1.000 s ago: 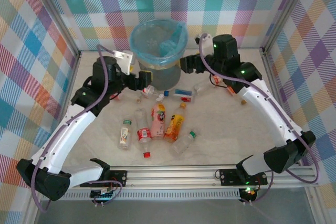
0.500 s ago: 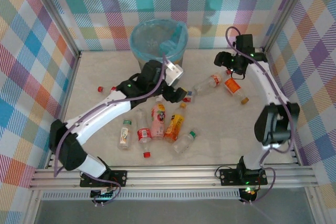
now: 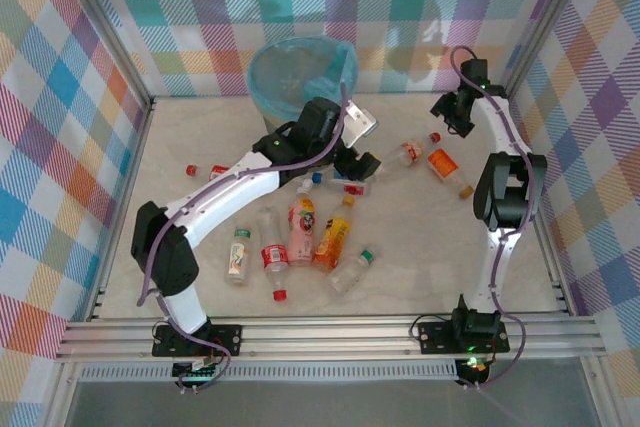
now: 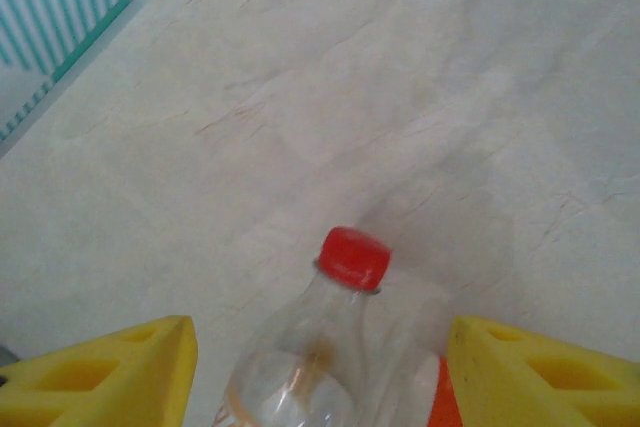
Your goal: Put the plastic bottles in the bin
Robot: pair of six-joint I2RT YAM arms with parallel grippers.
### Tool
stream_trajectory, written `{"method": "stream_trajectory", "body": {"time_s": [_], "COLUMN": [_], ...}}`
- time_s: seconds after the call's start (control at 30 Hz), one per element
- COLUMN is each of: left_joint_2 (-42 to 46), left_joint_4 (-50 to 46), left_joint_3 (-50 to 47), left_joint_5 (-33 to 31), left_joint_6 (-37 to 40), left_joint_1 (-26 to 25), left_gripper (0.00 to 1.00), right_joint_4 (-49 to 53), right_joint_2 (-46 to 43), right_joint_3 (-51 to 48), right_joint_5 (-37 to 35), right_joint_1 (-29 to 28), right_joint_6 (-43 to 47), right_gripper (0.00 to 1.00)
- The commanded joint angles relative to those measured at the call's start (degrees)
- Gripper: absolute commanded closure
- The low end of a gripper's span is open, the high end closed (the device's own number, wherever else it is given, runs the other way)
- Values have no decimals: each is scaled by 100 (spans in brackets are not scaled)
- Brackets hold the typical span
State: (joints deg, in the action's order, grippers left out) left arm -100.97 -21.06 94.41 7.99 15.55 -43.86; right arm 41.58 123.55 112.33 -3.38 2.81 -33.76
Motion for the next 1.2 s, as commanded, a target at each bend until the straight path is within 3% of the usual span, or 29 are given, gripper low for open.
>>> {"method": "stream_trajectory", "body": {"time_s": [0.0,0.5,0.9,1.17], "left_joint_2": [-288,-1084,-1203,-1206], "left_joint_4": [-197,-481,-609,-663], "left_joint_3": [356,1111,1195,1202], "left_joint_5": [181,256,282,233], "left_joint_6": [106,30,-25,9], "left_joint_1": [-59,-53,-58,-54], "left_gripper": [11,11,11,11], "right_joint_4": [-53,-212,-293,-382], "right_joint_2": [224,746,969,1116], "right_joint_3": [193,33,-48,-28], "right_joint_5": [220,1263,1414,1539], "right_joint_1": [117,202,203,202], "right_joint_6": [-405,-754,-926,-1017], "right_gripper": [34,34,31,35]}}
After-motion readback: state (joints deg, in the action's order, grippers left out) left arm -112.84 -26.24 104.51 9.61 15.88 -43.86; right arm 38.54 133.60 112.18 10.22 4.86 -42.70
